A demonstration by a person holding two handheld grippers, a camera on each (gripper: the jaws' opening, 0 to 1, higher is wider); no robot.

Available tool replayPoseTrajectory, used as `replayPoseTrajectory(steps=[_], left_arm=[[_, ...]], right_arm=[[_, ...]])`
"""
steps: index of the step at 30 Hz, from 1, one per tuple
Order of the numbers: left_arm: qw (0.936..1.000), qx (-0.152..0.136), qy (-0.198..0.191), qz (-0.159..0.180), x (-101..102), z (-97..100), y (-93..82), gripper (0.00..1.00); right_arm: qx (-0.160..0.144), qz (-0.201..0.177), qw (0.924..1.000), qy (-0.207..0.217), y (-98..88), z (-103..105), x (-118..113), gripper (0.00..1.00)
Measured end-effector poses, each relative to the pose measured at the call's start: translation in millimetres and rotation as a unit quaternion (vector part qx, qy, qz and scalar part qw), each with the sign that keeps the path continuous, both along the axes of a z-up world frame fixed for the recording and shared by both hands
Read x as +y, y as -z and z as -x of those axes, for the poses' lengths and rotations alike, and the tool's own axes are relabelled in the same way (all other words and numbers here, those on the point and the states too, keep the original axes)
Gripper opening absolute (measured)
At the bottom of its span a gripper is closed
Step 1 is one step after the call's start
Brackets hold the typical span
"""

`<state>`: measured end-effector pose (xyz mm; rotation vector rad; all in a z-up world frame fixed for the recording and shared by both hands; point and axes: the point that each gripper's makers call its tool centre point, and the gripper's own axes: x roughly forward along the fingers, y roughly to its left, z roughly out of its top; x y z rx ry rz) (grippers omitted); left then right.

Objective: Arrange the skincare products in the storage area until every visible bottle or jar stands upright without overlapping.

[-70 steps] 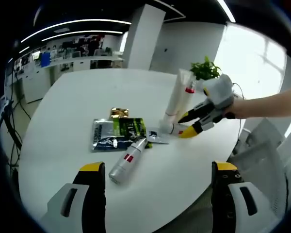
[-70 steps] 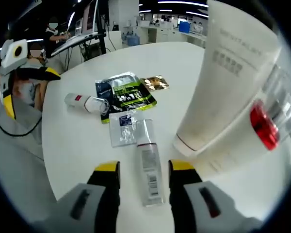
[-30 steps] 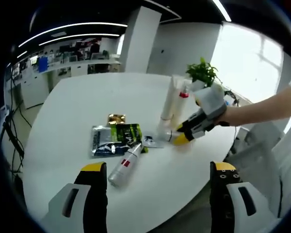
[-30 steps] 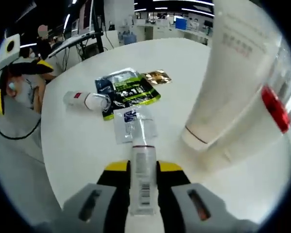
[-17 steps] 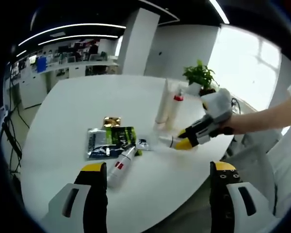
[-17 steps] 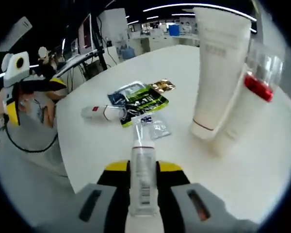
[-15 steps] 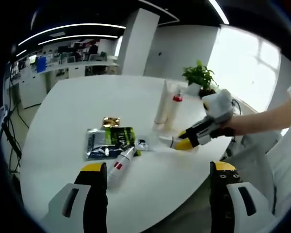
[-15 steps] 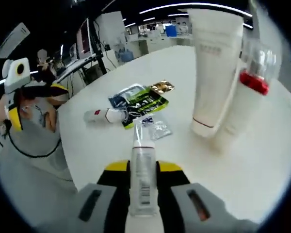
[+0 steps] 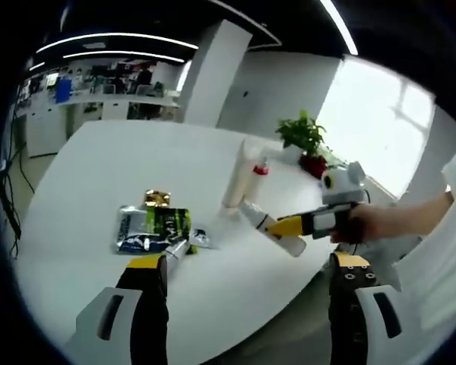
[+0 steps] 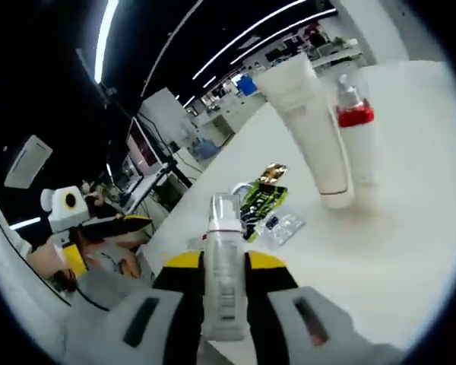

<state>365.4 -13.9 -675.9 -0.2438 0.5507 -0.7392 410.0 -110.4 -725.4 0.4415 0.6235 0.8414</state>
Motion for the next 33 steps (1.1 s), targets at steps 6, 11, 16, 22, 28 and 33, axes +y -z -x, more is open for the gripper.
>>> replayPoseTrajectory(steps=[6, 11, 16, 22, 28, 33], left_arm=[[0.9973, 0.005, 0.000, 0.073, -10, -1.6, -30.6, 0.86], [0.9942, 0.003, 0.006, 0.107, -15, -2.5, -50.1, 0.86], [0.9914, 0.005, 0.020, 0.129, -21, 1.1, -60.8, 0.84], [0.9869, 0.007, 0.040, 0.156, -29, 3.7, -73.3, 0.78], [0.9826, 0.005, 0.062, 0.175, -37, 3.7, -85.3, 0.68], [0.9746, 0.010, 0.094, 0.203, -46, 9.5, -96.8, 0.49]], right_arm=[[-0.016, -0.067, 0.9972, -0.030, -29.6, 17, 17, 0.20], [-0.030, -0.109, 0.9920, -0.056, -54.1, 27, 29, 0.20], [-0.038, -0.154, 0.9854, -0.062, -77.2, 31, 35, 0.20], [-0.044, -0.202, 0.9751, -0.080, -100.3, 42, 41, 0.20], [-0.052, -0.235, 0.9654, -0.101, -118.4, 55, 45, 0.20], [-0.060, -0.252, 0.9593, -0.111, -129.0, 63, 44, 0.20]])
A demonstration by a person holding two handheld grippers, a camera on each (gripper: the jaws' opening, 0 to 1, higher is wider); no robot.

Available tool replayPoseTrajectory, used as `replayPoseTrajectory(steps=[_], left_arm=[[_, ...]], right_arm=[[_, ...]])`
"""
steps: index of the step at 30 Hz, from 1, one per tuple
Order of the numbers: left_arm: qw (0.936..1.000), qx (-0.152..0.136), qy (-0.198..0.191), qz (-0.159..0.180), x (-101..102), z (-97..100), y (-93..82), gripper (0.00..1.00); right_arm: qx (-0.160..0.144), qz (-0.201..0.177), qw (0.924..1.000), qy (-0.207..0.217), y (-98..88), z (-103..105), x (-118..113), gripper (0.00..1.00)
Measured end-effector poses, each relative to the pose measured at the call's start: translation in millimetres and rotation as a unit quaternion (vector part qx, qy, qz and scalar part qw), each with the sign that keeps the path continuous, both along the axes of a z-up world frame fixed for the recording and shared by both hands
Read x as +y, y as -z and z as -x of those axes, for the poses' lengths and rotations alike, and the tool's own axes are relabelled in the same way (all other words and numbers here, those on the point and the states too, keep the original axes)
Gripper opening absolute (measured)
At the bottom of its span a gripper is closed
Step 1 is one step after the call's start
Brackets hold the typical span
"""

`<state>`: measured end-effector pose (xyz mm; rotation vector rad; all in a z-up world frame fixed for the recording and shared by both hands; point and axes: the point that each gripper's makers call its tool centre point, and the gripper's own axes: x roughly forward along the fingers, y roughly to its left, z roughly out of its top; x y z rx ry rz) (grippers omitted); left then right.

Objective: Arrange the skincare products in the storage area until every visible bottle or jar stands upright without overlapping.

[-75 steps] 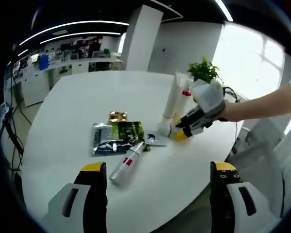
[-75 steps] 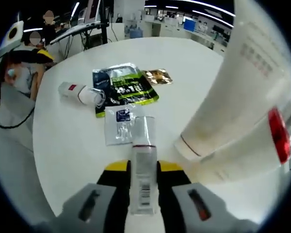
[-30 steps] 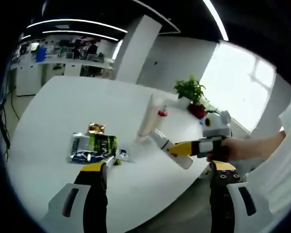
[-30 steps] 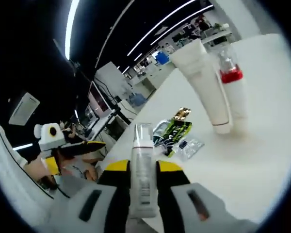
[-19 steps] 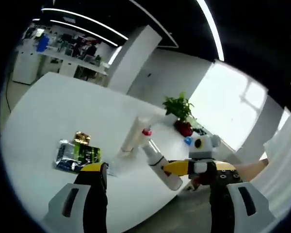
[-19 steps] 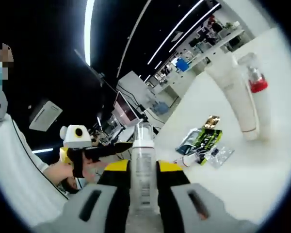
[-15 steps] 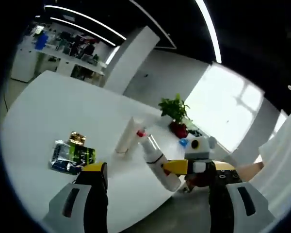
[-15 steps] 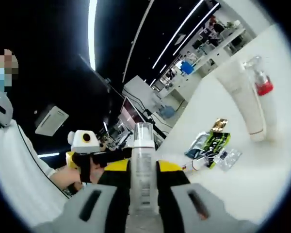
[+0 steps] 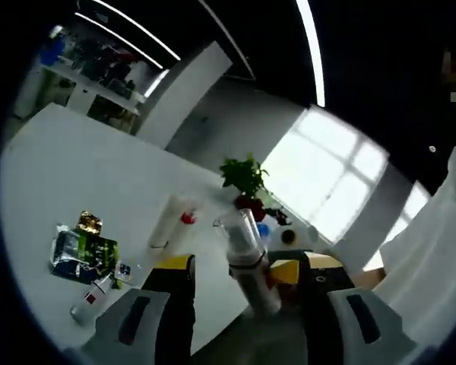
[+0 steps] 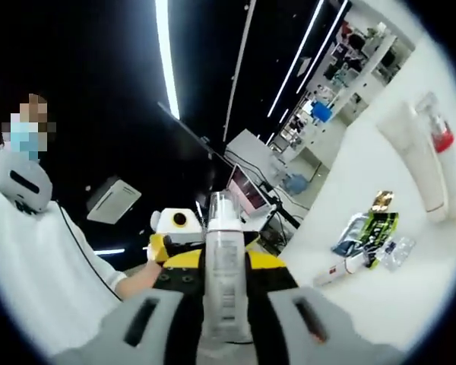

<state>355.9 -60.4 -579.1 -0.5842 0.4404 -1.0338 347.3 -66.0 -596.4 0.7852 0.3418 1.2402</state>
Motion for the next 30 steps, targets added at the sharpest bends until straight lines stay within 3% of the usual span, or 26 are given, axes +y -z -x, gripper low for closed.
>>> replayPoseTrajectory(steps=[4, 12, 22, 26, 30], left_arm=[[0.9998, -0.003, 0.010, 0.016, -5, 1.8, -7.0, 0.43], [0.9994, -0.013, 0.029, 0.016, -9, 7.3, -12.4, 0.32], [0.9979, -0.036, 0.053, 0.016, -16, 13.9, -25.5, 0.19], [0.9971, -0.058, 0.049, -0.004, -19, 13.2, -29.3, 0.19], [0.9960, -0.072, 0.042, -0.033, -25, 8.4, -30.0, 0.18]], right_arm=[[-0.011, -0.005, 0.9999, -0.007, -6.1, 6, 0, 0.20], [-0.026, -0.020, 0.9991, -0.025, -17.5, 16, -1, 0.20], [-0.040, -0.013, 0.9983, -0.040, -19.4, 24, 1, 0.20], [-0.059, 0.006, 0.9975, -0.037, -20.5, 24, 1, 0.20], [-0.114, 0.072, 0.9906, -0.023, -15.8, 18, -3, 0.21]])
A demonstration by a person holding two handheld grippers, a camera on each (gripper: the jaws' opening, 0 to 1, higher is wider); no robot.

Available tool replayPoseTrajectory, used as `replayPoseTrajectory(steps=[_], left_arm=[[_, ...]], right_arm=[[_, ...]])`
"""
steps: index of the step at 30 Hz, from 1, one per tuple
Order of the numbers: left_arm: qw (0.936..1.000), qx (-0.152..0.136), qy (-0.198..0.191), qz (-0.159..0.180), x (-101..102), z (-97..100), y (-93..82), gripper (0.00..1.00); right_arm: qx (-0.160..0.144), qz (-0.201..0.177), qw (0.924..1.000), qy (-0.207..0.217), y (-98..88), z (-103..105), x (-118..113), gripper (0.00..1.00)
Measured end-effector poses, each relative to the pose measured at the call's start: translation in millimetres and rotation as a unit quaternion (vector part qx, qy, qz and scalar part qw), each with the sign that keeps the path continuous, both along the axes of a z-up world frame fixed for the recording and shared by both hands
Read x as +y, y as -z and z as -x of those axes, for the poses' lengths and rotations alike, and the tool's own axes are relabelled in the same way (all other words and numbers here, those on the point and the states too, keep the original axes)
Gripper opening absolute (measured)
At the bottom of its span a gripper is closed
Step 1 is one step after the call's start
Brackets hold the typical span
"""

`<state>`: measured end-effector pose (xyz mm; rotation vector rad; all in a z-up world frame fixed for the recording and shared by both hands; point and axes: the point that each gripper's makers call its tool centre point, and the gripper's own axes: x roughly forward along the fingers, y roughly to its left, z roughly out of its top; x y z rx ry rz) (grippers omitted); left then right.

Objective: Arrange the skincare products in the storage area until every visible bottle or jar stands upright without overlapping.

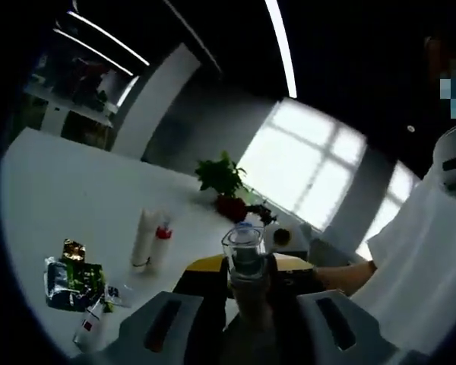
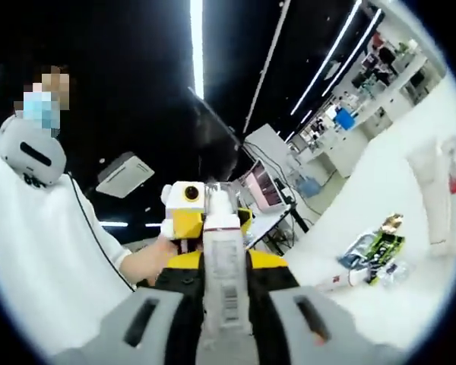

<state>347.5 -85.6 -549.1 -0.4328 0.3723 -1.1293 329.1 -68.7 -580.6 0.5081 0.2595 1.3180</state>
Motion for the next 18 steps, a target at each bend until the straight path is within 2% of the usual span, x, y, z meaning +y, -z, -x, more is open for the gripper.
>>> replayPoseTrajectory(steps=[3, 6, 8, 12, 15, 18], left_arm=[[0.9994, -0.022, 0.001, -0.027, -6, -2.4, -0.2, 0.18], [0.9954, -0.061, 0.010, -0.073, -14, -5.5, 0.7, 0.17], [0.9912, -0.085, 0.019, -0.099, -20, -7.1, 1.1, 0.17], [0.9846, -0.113, 0.034, -0.129, -31, -10.2, 1.7, 0.17], [0.9824, -0.120, 0.037, -0.138, -37, -13.9, 2.2, 0.17], [0.9805, -0.132, 0.032, -0.142, -41, -17.3, 1.8, 0.17]], right_arm=[[-0.037, 0.055, 0.9976, 0.017, 2.9, -6, -5, 0.22], [-0.089, 0.126, 0.9873, 0.039, 6.8, -13, -10, 0.23], [-0.101, 0.155, 0.9815, 0.050, 8.9, -16, -12, 0.23], [-0.129, 0.195, 0.9699, 0.068, 11.8, -22, -18, 0.23], [-0.145, 0.229, 0.9583, 0.090, 14.3, -28, -25, 0.23], [-0.151, 0.246, 0.9495, 0.122, 14.5, -34, -32, 0.23]])
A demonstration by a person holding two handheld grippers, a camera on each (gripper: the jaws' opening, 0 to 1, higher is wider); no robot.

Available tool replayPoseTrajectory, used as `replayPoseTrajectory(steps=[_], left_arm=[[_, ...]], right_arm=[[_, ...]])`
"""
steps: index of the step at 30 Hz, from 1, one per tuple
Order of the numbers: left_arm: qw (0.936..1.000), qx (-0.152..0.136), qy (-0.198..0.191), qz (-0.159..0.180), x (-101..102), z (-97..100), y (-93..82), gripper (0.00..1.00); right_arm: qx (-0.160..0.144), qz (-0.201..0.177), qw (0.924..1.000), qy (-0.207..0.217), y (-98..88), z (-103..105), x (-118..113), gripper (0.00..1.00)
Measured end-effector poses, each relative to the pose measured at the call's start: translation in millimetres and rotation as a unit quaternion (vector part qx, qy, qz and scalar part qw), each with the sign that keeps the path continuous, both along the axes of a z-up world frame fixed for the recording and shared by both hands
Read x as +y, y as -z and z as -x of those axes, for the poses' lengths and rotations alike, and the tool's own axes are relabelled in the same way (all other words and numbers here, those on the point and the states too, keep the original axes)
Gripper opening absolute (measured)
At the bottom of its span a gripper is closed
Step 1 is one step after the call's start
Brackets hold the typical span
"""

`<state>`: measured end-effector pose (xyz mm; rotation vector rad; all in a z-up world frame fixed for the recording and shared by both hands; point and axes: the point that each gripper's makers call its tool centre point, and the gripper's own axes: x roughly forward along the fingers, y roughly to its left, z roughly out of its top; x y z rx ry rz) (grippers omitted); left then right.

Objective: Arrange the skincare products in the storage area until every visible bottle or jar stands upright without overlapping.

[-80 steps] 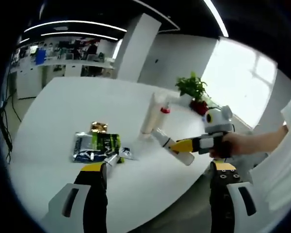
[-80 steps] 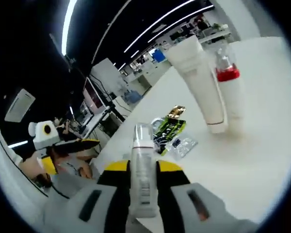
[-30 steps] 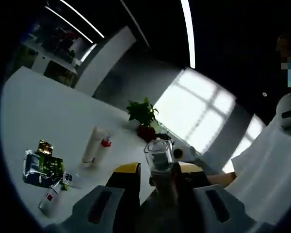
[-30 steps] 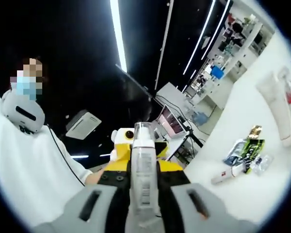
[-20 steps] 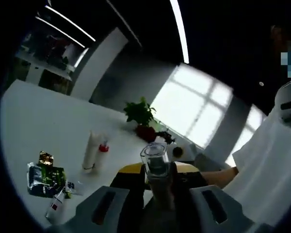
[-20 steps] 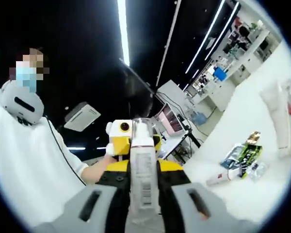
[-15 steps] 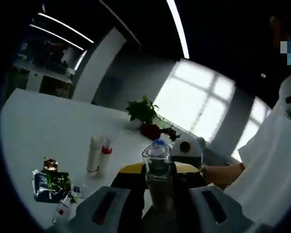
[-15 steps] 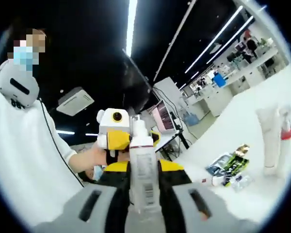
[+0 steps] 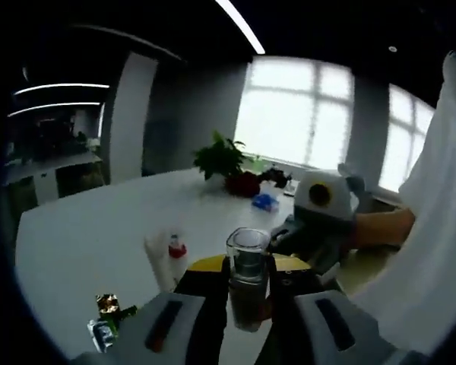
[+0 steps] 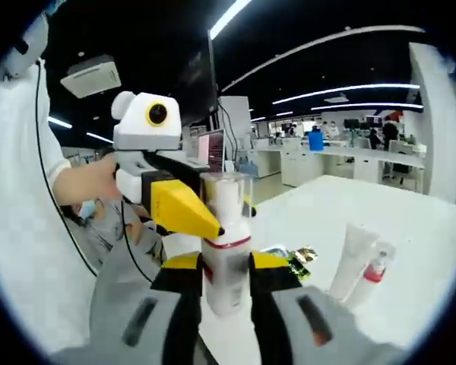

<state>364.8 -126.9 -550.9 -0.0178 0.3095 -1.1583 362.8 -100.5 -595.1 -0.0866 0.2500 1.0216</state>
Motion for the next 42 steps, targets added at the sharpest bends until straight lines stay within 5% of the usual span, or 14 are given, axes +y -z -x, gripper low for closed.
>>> replayPoseTrajectory(steps=[8, 17, 42], left_arm=[[0.9995, -0.025, -0.014, -0.012, -9, -3.0, 5.0, 0.17], [0.9995, -0.015, -0.016, -0.020, -14, -10.0, 18.5, 0.17], [0.9967, -0.004, 0.015, -0.080, -37, -56.7, 106.5, 0.18]], right_arm=[[-0.016, 0.030, 0.9978, 0.057, 7.8, -7, -10, 0.24], [-0.011, 0.028, 0.9958, 0.087, 20.7, -14, -19, 0.23], [0.032, 0.086, 0.9820, 0.165, 109.5, -64, -41, 0.23]])
